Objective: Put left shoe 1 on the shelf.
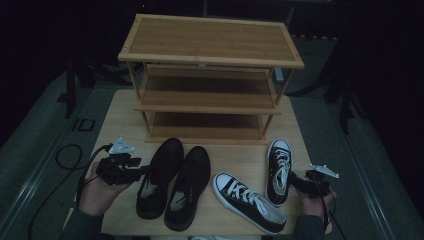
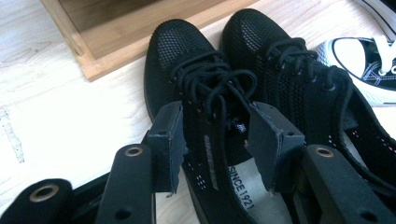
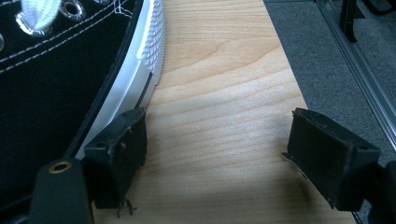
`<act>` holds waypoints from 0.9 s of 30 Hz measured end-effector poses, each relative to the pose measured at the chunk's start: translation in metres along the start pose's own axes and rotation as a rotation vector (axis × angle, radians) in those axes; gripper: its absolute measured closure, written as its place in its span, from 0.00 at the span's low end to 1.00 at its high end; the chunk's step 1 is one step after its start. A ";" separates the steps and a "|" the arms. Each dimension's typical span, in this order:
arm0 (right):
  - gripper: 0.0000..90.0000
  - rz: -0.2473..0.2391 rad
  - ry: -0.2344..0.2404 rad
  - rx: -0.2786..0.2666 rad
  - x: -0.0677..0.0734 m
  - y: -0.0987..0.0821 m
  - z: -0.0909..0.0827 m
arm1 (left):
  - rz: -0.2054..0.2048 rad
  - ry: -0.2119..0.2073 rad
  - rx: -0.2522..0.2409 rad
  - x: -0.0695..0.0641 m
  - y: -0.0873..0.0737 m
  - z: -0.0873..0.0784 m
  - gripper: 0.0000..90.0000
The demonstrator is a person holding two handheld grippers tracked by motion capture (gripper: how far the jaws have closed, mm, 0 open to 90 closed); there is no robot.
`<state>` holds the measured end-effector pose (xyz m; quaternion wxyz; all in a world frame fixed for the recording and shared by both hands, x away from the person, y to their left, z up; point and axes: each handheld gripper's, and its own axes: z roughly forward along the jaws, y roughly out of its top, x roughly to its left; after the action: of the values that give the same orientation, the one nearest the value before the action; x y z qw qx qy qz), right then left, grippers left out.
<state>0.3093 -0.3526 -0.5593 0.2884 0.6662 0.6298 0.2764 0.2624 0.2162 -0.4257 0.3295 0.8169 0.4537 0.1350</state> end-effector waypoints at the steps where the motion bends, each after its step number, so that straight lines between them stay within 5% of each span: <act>1: 0.22 0.001 0.000 0.000 0.000 0.000 0.000 | 0.001 0.000 0.001 -0.001 0.000 0.000 0.62; 14: 0.22 0.001 0.000 0.000 0.000 0.000 0.000 | -0.024 0.036 0.076 -0.006 -0.005 0.010 0.63; 27: 0.22 0.001 0.000 0.000 0.000 0.000 0.000 | -0.020 0.095 0.182 -0.006 -0.003 0.043 0.69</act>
<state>0.3094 -0.3526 -0.5593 0.2884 0.6664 0.6295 0.2766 0.2793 0.1942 -0.4595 0.2333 0.8317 0.4872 0.1283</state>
